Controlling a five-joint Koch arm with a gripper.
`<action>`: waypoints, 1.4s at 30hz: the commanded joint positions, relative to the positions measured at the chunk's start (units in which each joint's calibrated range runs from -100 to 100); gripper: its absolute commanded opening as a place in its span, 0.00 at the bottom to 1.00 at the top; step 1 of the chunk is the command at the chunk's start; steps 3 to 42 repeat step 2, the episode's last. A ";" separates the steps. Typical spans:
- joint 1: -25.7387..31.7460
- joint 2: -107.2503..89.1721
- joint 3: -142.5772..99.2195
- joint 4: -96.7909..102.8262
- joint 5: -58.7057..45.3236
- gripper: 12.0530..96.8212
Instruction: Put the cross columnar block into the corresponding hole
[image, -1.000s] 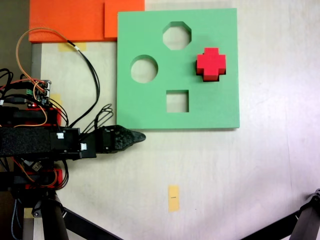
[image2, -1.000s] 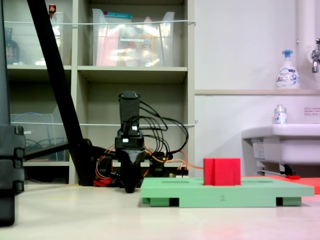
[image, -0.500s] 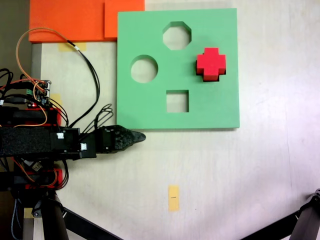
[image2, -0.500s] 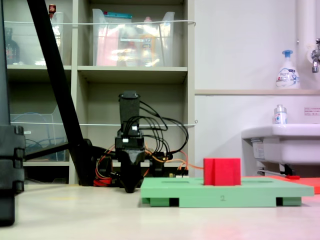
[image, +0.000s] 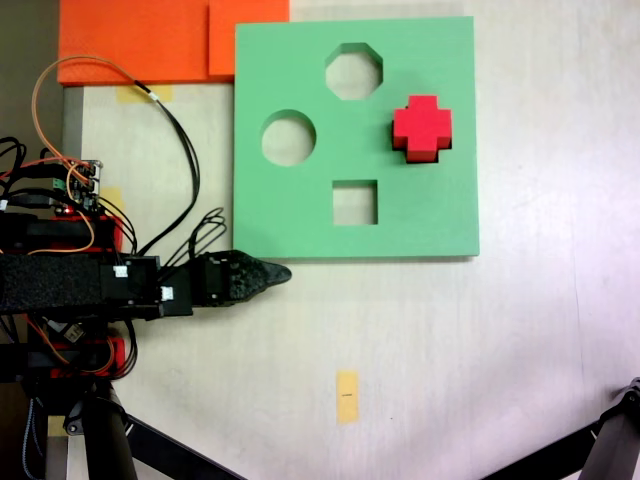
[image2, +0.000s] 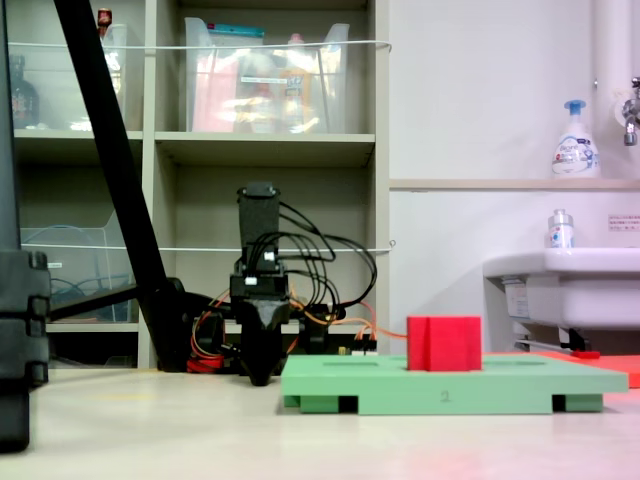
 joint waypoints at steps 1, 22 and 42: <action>0.10 -0.41 -0.69 -3.80 -0.15 0.44; 0.10 -0.41 -0.69 -3.80 -0.15 0.44; 0.10 -0.41 -0.69 -3.80 -0.15 0.44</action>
